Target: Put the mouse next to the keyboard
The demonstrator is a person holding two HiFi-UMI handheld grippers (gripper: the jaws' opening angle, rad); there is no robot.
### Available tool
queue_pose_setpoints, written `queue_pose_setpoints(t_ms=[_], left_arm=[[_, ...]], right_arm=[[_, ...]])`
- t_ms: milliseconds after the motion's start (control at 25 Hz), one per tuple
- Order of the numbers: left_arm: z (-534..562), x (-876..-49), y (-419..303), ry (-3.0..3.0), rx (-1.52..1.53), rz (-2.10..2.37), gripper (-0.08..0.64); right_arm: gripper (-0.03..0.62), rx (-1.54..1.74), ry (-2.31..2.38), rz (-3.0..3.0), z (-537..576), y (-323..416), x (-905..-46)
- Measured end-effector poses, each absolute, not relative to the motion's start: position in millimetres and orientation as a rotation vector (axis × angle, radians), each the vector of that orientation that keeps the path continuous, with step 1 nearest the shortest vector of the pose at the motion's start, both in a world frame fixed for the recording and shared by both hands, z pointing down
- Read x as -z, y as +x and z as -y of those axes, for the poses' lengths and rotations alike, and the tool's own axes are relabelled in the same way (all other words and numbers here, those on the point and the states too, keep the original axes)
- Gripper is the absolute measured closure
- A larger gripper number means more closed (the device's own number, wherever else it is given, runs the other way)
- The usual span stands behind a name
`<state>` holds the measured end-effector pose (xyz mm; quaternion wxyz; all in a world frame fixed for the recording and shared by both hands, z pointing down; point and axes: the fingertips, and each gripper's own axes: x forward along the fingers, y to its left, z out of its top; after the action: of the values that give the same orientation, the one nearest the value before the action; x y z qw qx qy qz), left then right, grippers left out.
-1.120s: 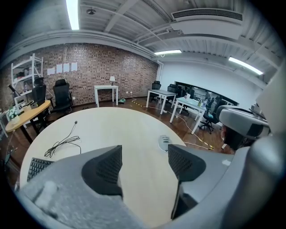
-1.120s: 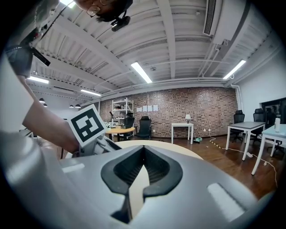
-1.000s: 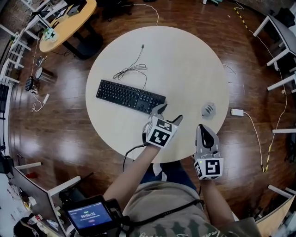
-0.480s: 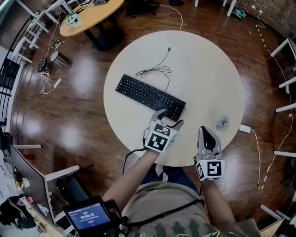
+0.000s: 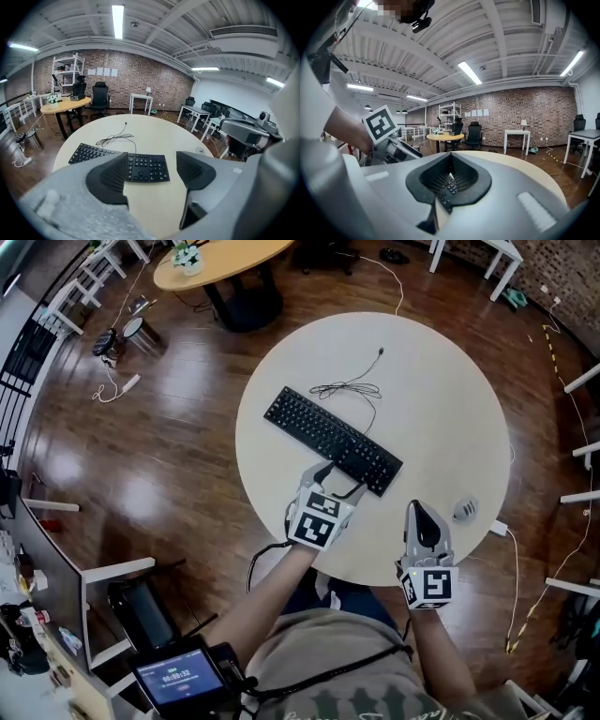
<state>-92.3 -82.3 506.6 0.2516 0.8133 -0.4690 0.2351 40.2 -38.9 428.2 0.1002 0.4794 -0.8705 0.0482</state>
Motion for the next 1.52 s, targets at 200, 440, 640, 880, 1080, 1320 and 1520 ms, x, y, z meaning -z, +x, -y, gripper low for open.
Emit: queue_pose_setpoints(t_ms=[200, 440, 640, 880, 1080, 1320, 1520], left_arm=[[80, -504, -103, 2.216, -0.63, 1.308, 0.229], [78, -493, -123, 2.227, -0.586, 1.355, 0.229], [77, -478, -147, 2.238, -0.515, 1.447, 0.232], [76, -457, -160, 2.267, -0.388, 1.475, 0.233], [70, -434, -166, 2.341, -0.323, 1.544, 0.233], [66, -405, -166, 2.46, -0.344, 1.689, 0.235], [66, -377, -160, 2.54, -0.245, 1.749, 0.247]], right_arm=[[0.588, -0.134, 1.39, 2.575, 38, 35, -433], [0.588, -0.125, 1.389, 2.573, 41, 27, -428], [0.588, -0.103, 1.397, 2.578, 43, 21, -422], [0.588, -0.091, 1.381, 2.563, 45, 22, -424], [0.588, -0.11, 1.403, 2.551, 44, 26, -420], [0.588, -0.139, 1.449, 2.571, 50, 18, -408], [0.588, -0.173, 1.458, 2.643, 53, 6, -382]])
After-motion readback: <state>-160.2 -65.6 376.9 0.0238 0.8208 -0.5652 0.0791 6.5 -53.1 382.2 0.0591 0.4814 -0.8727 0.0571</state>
